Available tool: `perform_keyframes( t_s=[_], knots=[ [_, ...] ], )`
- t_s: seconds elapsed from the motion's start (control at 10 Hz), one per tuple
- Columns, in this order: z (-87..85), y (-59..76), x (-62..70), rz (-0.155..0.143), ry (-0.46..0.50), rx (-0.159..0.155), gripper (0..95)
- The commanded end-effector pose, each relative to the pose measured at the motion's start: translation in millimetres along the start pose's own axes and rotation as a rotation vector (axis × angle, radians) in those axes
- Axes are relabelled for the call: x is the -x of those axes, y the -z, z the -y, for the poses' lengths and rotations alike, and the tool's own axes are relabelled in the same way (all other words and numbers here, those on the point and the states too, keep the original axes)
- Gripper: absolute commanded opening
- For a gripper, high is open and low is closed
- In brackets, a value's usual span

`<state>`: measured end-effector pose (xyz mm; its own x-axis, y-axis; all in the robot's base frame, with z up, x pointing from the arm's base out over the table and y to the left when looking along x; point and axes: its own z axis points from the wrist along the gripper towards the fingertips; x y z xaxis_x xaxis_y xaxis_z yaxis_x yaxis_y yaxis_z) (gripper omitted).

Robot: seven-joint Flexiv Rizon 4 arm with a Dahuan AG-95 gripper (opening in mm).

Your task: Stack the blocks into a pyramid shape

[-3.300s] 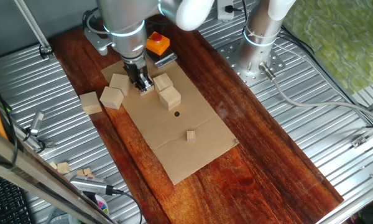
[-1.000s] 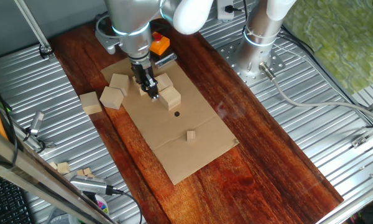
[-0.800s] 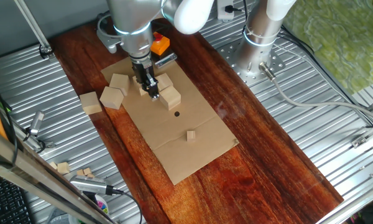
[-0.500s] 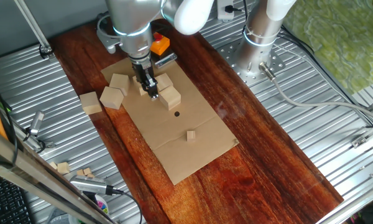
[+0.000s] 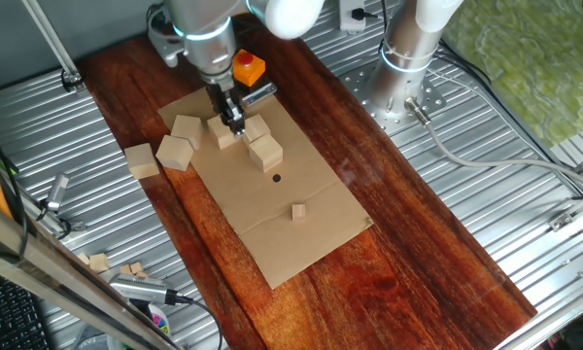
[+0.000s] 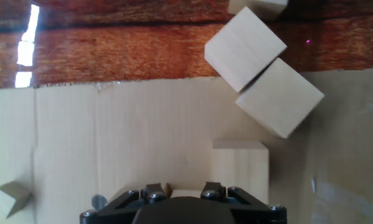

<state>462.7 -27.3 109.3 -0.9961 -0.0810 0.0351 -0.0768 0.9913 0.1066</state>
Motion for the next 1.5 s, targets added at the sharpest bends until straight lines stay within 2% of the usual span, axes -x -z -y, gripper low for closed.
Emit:
perform_keyframes(
  t_s=[0.1, 0.3, 0.4, 0.8, 1.0, 1.1, 1.2, 1.5],
  knots=[
    [-4.3, -3.5, 5.2, 0.002, 0.007, -0.011, 38.0],
    [-15.8, -7.5, 13.2, 0.003, -0.011, -0.023, 38.0],
    [-15.8, -7.5, 13.2, 0.003, -0.028, -0.036, 38.0],
    [-15.8, -7.5, 13.2, 0.004, -0.018, -0.039, 38.0],
    [-15.8, -7.5, 13.2, 0.015, -0.017, -0.054, 38.0],
    [-15.8, -7.5, 13.2, 0.013, -0.034, -0.075, 19.0],
    [-15.8, -7.5, 13.2, 0.018, -0.035, -0.087, 19.0],
    [-15.8, -7.5, 13.2, 0.029, -0.038, -0.082, 19.0]
  ],
)
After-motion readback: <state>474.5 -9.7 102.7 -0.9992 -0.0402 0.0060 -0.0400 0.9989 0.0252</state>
